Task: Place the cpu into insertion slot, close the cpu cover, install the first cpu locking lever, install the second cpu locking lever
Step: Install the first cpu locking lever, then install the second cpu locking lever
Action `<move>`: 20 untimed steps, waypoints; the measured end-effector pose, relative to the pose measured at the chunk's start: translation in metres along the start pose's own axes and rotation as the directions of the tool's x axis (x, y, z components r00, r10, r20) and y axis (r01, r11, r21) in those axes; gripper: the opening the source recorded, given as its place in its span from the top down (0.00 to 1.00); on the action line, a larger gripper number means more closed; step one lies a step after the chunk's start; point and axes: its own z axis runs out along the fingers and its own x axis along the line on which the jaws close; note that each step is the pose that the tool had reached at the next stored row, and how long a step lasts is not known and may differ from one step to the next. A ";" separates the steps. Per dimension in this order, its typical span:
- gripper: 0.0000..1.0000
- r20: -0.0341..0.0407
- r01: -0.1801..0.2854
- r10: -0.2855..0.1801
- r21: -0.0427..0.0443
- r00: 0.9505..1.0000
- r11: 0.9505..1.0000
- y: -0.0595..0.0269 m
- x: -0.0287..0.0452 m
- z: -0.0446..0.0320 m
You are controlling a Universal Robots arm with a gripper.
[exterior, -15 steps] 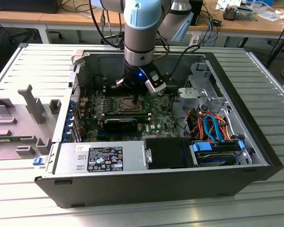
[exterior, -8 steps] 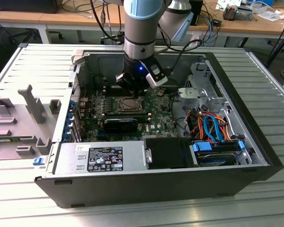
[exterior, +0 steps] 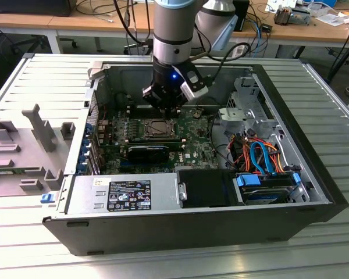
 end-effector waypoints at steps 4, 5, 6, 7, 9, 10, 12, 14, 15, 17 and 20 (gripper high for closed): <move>0.89 -0.002 -0.054 0.054 0.013 0.999 0.998 -0.0001 -0.0002 0.0000; 0.89 -0.002 -0.067 0.067 0.014 0.998 0.998 -0.0001 -0.0002 -0.0001; 0.89 -0.002 -0.078 0.078 0.014 0.997 0.997 -0.0001 -0.0003 -0.0001; 0.89 -0.002 -0.078 0.078 0.013 0.997 0.997 -0.0001 -0.0003 -0.0001; 0.89 -0.002 -0.078 0.078 0.011 0.997 0.997 0.0000 -0.0004 0.0000; 0.89 -0.002 -0.078 0.078 0.011 0.997 0.997 0.0000 -0.0004 0.0000; 0.89 -0.002 -0.078 0.078 0.011 0.997 0.997 -0.0001 -0.0003 0.0000; 0.89 -0.002 -0.078 0.078 0.011 0.997 0.997 -0.0001 -0.0003 0.0000; 0.89 -0.002 -0.078 0.078 0.011 0.997 0.997 -0.0001 -0.0004 0.0000; 0.89 -0.002 -0.078 0.078 0.011 0.997 0.997 -0.0001 -0.0003 0.0000; 0.89 -0.002 -0.078 0.078 0.011 0.997 0.997 -0.0008 -0.0003 -0.0001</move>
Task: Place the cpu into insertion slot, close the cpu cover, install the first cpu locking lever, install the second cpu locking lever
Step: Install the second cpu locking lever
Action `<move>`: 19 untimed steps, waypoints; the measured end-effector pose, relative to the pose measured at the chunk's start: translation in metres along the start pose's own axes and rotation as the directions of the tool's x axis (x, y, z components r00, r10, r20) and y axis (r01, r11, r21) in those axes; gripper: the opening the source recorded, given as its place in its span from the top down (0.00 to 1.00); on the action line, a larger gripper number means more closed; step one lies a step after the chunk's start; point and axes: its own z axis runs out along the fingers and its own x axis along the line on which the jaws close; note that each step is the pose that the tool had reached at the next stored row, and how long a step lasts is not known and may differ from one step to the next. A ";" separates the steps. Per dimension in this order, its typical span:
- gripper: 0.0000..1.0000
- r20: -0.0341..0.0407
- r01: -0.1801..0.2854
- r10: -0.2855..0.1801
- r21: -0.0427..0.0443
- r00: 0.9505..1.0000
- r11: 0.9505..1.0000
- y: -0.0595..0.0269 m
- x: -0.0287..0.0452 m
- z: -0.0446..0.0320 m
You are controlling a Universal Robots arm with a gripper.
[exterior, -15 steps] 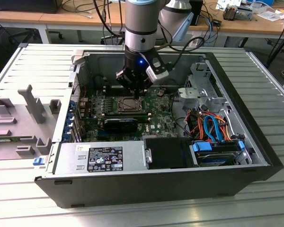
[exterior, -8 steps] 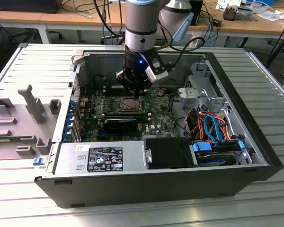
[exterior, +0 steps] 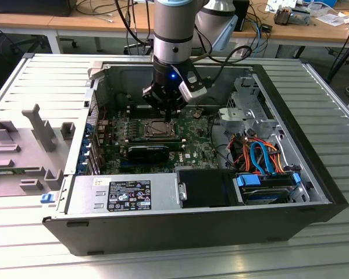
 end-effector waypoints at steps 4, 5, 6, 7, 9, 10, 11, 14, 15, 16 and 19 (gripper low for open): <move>0.89 0.000 0.000 0.000 0.000 1.000 1.000 -0.0063 0.0003 0.0008; 0.89 0.000 0.000 0.000 0.000 1.000 1.000 -0.0087 0.0002 0.0014; 0.89 0.000 0.000 0.000 0.000 1.000 1.000 -0.0102 -0.0001 0.0019; 0.89 -0.001 0.000 0.000 0.000 1.000 1.000 -0.0127 -0.0010 0.0030; 0.89 -0.001 0.000 0.000 -0.001 1.000 1.000 -0.0141 -0.0025 0.0047; 0.89 -0.002 0.000 0.000 0.000 1.000 1.000 -0.0164 -0.0035 0.0071; 0.89 -0.002 0.000 0.000 -0.001 1.000 1.000 -0.0191 -0.0042 0.0097; 0.89 -0.003 0.000 0.000 -0.002 1.000 1.000 -0.0253 -0.0050 0.0139; 0.89 -0.002 0.000 0.000 -0.002 1.000 1.000 -0.0274 -0.0051 0.0150; 0.89 -0.003 0.000 0.000 -0.003 1.000 1.000 -0.0298 -0.0052 0.0163; 0.89 -0.003 0.000 0.000 -0.003 1.000 1.000 -0.0321 -0.0056 0.0212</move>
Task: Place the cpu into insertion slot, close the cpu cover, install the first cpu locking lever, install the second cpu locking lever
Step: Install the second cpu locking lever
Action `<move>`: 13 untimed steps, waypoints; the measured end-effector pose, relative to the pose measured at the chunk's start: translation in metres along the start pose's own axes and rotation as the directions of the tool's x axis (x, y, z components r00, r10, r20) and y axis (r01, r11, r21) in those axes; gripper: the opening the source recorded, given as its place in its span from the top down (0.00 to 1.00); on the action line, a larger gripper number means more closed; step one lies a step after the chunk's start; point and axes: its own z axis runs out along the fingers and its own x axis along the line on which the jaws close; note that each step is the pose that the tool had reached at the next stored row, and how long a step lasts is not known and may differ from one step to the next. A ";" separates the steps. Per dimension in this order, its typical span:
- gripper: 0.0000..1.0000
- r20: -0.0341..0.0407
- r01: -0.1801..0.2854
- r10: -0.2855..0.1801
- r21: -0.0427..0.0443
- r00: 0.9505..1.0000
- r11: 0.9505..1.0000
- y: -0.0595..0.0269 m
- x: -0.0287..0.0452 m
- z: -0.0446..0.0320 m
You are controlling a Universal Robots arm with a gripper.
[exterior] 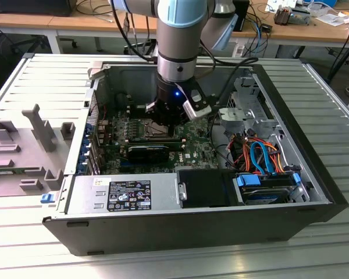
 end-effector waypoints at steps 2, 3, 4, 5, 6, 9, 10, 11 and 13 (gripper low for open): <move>0.89 0.000 0.000 0.000 -0.001 1.000 1.000 -0.0003 -0.0001 0.0028; 0.89 0.000 0.000 0.000 -0.001 1.000 1.000 -0.0005 -0.0001 0.0042; 0.89 0.000 0.000 0.000 -0.001 1.000 1.000 -0.0005 -0.0001 0.0054; 0.89 0.000 0.000 0.000 -0.002 1.000 1.000 -0.0005 -0.0001 0.0067; 0.89 0.000 0.000 0.000 -0.002 1.000 1.000 -0.0005 -0.0001 0.0072; 0.89 0.001 0.000 0.000 -0.005 1.000 1.000 -0.0001 0.0067 0.0093; 0.89 0.001 0.000 0.000 -0.008 1.000 1.000 0.0000 0.0121 0.0097; 0.89 0.002 0.000 0.000 -0.011 1.000 1.000 0.0000 0.0171 0.0101; 0.89 0.002 0.000 0.000 -0.016 1.000 1.000 0.0000 0.0233 0.0103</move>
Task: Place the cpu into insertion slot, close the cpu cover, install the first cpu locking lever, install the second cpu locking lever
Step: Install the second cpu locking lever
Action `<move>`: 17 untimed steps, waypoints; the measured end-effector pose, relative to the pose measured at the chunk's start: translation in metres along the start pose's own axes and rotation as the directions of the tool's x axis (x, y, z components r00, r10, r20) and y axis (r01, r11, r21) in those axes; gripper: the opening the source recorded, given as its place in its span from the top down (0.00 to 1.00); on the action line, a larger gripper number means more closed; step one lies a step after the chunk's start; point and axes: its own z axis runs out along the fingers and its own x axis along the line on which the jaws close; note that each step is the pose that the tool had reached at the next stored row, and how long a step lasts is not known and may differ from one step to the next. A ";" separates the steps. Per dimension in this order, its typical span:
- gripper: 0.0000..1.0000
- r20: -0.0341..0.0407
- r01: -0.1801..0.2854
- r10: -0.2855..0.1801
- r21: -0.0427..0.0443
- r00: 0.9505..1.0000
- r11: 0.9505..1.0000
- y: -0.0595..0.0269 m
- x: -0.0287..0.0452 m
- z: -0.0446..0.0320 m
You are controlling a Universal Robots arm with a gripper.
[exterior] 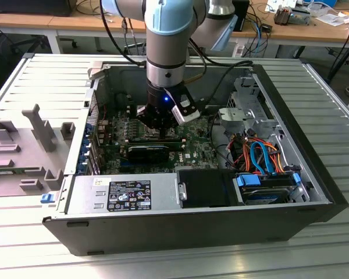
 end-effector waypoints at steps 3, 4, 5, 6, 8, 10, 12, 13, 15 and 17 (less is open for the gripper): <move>0.89 0.002 0.000 0.000 -0.015 1.000 1.000 0.0002 0.0168 0.0009; 0.89 0.003 0.000 0.000 -0.019 1.000 1.000 0.0003 0.0206 0.0012; 0.89 0.003 0.000 0.000 -0.020 1.000 1.000 0.0004 0.0224 0.0013; 0.89 0.003 0.001 0.000 -0.022 1.000 1.000 0.0005 0.0241 0.0015; 0.89 0.003 0.001 -0.001 -0.023 1.000 1.000 0.0007 0.0286 0.0020; 0.89 0.003 0.004 -0.004 -0.024 1.000 1.000 0.0009 0.0338 0.0026; 0.89 0.003 0.007 -0.007 -0.027 1.000 1.000 0.0011 0.0383 0.0031; 0.89 0.003 0.009 -0.009 -0.029 1.000 1.000 0.0012 0.0415 0.0036; 0.89 0.003 0.012 -0.012 -0.032 1.000 0.999 0.0013 0.0444 0.0042; 0.89 0.004 0.019 -0.018 -0.035 1.000 0.999 0.0014 0.0466 0.0049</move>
